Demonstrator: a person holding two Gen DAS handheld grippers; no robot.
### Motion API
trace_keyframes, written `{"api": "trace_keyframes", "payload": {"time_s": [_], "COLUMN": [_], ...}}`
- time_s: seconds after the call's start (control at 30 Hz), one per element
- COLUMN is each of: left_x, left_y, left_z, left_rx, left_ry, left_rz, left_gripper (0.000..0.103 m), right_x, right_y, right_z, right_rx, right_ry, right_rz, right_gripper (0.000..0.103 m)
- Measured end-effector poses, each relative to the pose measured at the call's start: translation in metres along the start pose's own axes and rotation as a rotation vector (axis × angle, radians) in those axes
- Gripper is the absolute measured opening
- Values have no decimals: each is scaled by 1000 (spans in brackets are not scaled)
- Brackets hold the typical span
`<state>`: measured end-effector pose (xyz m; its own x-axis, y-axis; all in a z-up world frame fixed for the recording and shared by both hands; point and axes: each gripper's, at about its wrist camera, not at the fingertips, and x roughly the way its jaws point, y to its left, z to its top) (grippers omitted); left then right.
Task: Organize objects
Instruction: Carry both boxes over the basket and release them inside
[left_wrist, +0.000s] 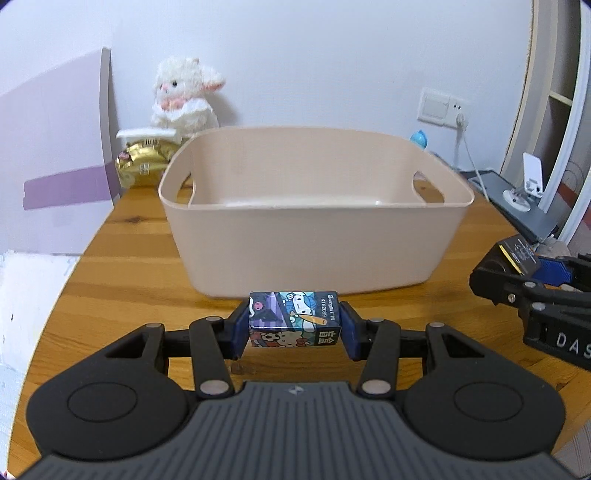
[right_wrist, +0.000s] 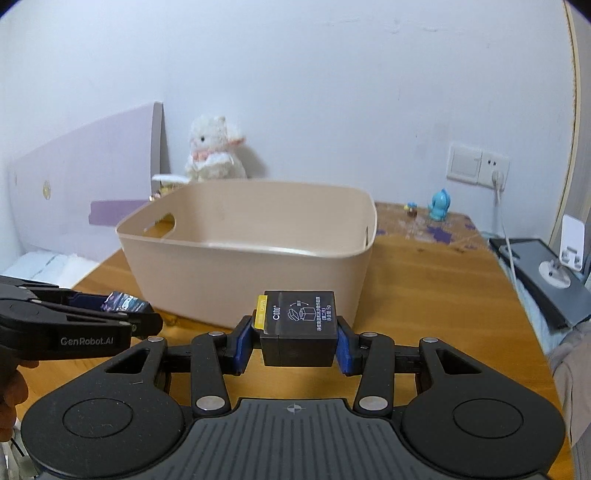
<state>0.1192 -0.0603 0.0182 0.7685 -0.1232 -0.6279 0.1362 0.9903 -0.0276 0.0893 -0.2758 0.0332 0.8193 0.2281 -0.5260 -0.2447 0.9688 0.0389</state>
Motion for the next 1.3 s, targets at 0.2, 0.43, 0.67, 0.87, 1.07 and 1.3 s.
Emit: {"api": "trace_keyframes", "payload": {"time_s": [0.2, 0.43, 0.67, 0.87, 1.07, 1.3], "left_x": [-18, -22, -9, 15, 48, 92], "left_y": [-5, -6, -1, 4, 8, 10], "left_z": [18, 42, 67, 89, 104, 113], "left_rx": [29, 52, 49, 50, 65, 85], "left_ry": [-71, -125, -134, -128, -87, 3], "left_rz": [3, 21, 44, 72, 90, 113], "left_gripper": [51, 51, 51, 51, 51, 51], "right_x": [-7, 0, 20, 40, 65, 102], "right_y": [-6, -13, -18, -26, -30, -31], "right_z": [17, 39, 61, 76, 87, 96], "right_rx": [12, 35, 36, 40, 44, 23], "right_ry": [-54, -106, -121, -120, -97, -34], "right_rz": [-2, -18, -33, -42, -50, -60], "right_gripper": [41, 41, 41, 41, 41, 41]}}
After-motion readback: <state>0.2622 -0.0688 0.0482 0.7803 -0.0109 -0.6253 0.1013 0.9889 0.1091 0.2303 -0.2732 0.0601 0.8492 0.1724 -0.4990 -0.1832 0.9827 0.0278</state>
